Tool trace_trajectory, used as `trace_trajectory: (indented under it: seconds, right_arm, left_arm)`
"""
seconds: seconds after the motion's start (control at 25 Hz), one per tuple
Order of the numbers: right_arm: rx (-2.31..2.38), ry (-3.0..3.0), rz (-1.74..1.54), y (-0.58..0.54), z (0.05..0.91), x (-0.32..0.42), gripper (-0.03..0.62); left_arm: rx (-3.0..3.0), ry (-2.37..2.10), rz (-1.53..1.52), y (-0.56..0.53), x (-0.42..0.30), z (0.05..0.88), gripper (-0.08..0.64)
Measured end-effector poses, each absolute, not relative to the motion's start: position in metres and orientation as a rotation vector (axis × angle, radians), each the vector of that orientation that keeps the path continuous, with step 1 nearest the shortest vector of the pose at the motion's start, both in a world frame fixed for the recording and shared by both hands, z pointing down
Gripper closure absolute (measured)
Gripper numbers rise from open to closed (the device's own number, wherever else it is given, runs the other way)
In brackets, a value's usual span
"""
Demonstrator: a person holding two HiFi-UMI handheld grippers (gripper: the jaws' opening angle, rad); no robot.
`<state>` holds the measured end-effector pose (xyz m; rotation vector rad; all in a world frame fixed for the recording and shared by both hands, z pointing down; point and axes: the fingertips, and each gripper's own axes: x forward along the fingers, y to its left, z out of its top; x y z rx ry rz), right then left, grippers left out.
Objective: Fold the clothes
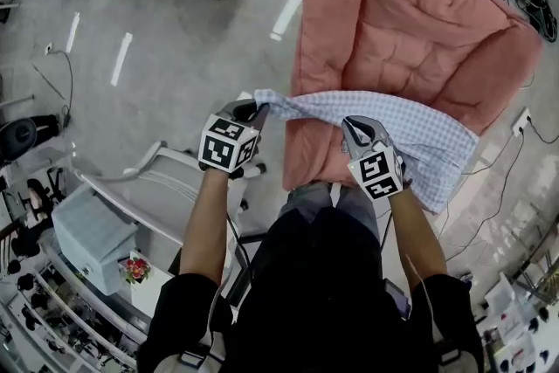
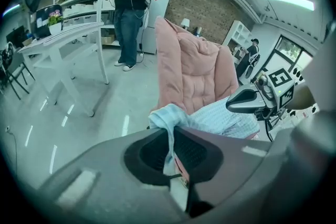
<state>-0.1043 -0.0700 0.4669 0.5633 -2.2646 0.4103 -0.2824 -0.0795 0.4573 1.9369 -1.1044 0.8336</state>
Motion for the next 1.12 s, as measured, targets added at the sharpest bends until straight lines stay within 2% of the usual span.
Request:
trace_trajectory:
  seconds: [0.24,0.44,0.72,0.84,1.0,1.12]
  right_arm:
    - [0.432,-2.291,0.364,-0.077,0.472,-0.149,0.574]
    - [0.252,-2.329,0.273,-0.07,0.464,-0.2,0.497]
    - [0.065,-2.332,0.175,-0.052,0.464,-0.251,0.449]
    - [0.058,-2.327,0.166,-0.047,0.466,-0.261,0.459]
    - [0.112,-2.332,0.153,-0.048,0.463,-0.259,0.553]
    - [0.159,-2.344,0.158,-0.041,0.457,-0.253,0.569]
  left_arm:
    - [2.035,-1.085,0.804,-0.084,-0.29,0.455,0.534]
    - [2.08,-1.051,0.755,-0.08,-0.287,0.445,0.532]
    - [2.102,-1.014,0.778,-0.066,-0.292,0.44,0.532]
    - [2.109,-0.995,0.769,-0.062,-0.295,0.441,0.532]
    - [2.107,-0.985,0.743,-0.059,-0.295,0.445,0.529]
    - [2.102,-0.975,0.707,-0.056,-0.296,0.448,0.515]
